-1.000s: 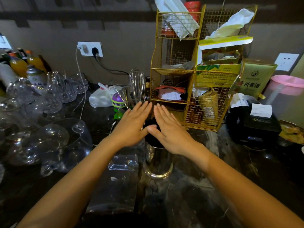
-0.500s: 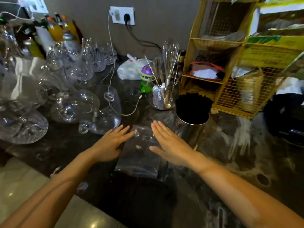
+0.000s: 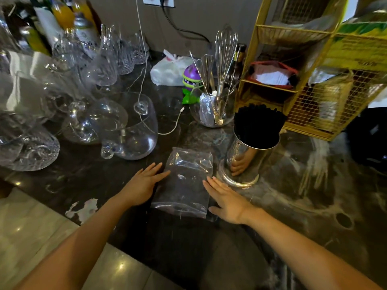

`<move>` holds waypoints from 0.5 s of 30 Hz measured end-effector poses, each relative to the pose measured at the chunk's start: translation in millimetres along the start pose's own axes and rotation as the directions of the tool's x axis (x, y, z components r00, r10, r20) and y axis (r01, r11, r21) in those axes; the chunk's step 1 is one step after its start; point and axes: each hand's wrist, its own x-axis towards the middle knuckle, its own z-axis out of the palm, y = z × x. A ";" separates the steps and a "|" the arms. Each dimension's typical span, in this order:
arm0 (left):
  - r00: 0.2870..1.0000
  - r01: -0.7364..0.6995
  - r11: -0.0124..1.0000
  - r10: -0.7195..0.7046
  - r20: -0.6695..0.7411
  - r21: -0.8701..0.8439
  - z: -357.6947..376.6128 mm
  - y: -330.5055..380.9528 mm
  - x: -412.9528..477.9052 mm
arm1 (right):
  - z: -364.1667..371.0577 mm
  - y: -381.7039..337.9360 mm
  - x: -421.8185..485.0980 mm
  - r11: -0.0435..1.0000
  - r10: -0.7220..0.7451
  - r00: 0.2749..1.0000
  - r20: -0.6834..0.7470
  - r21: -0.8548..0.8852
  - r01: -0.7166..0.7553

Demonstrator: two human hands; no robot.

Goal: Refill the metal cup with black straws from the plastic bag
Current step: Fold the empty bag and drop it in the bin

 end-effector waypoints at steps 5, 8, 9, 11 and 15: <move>0.996 -0.086 0.983 0.083 0.025 0.163 -8.3 7.5 21.3 | -1.5 1.0 7.0 0.999 -0.008 1.000 -0.008 -0.033 0.008; 0.975 -0.185 0.937 0.137 0.175 0.298 -12.7 14.6 33.1 | -4.5 1.5 10.7 0.999 -0.011 1.000 0.009 -0.030 0.012; 0.964 -0.203 0.929 0.135 0.229 0.309 -14.3 14.9 34.6 | -4.7 1.9 11.5 0.999 -0.017 1.000 0.011 -0.028 0.017; 0.940 -0.208 0.944 0.121 0.319 0.255 -18.7 12.7 34.6 | -4.6 2.9 13.6 0.999 -0.027 1.000 -0.001 -0.028 0.027; 0.897 -0.176 0.984 0.145 0.418 0.036 -27.2 4.3 25.1 | -3.4 1.7 18.4 1.000 -0.002 0.999 -0.038 0.004 0.002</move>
